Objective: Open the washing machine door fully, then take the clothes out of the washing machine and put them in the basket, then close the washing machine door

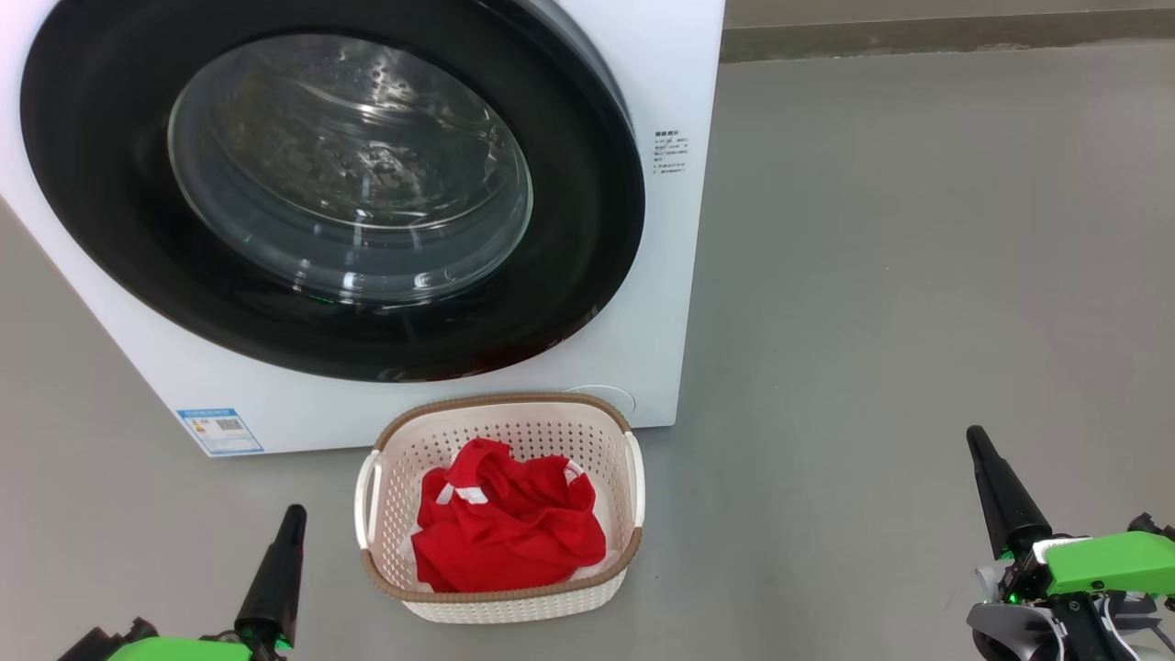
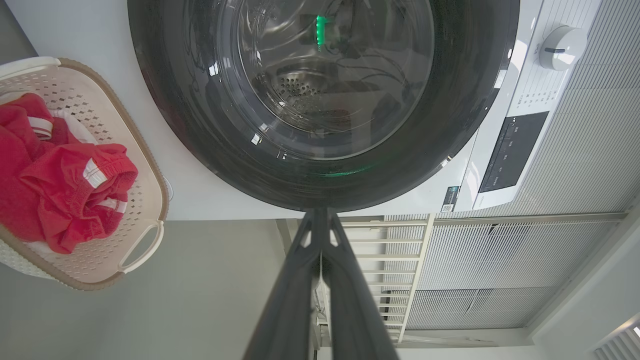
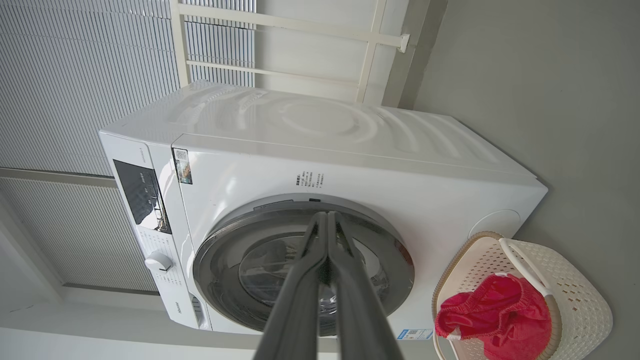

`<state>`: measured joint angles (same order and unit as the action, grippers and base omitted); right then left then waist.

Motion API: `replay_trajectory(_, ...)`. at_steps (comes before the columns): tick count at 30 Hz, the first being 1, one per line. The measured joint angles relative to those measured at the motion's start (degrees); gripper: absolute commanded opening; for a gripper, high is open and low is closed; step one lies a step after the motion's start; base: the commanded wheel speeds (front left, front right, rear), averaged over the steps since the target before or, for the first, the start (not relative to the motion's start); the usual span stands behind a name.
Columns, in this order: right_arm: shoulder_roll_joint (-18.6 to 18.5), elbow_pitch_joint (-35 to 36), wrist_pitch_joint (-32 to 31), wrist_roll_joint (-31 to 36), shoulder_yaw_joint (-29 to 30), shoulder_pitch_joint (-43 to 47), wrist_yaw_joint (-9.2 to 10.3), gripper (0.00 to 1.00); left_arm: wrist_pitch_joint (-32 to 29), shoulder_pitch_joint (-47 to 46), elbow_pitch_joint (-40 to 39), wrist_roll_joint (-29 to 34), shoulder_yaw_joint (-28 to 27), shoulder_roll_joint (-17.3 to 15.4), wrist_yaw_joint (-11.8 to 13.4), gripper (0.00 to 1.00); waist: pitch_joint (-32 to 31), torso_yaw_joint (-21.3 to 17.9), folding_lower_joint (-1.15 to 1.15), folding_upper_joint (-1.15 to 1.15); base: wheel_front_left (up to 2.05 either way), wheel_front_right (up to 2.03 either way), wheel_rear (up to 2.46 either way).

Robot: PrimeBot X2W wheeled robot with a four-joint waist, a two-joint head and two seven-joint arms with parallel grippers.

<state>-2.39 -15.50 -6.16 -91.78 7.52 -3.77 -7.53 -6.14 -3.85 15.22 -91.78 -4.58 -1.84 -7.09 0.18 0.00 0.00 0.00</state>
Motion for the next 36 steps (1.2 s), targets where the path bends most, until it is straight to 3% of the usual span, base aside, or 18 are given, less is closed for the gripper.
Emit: replay_trajectory(36, 0.00, -0.01, 0.00, 0.00, 0.03, 0.00, 0.01, 0.00, 0.00, -0.01, 0.00, 0.00, -0.01, 0.00, 0.00, 0.00, 0.00, 0.00, 0.00, 0.00, 0.00, 0.00, 0.00)
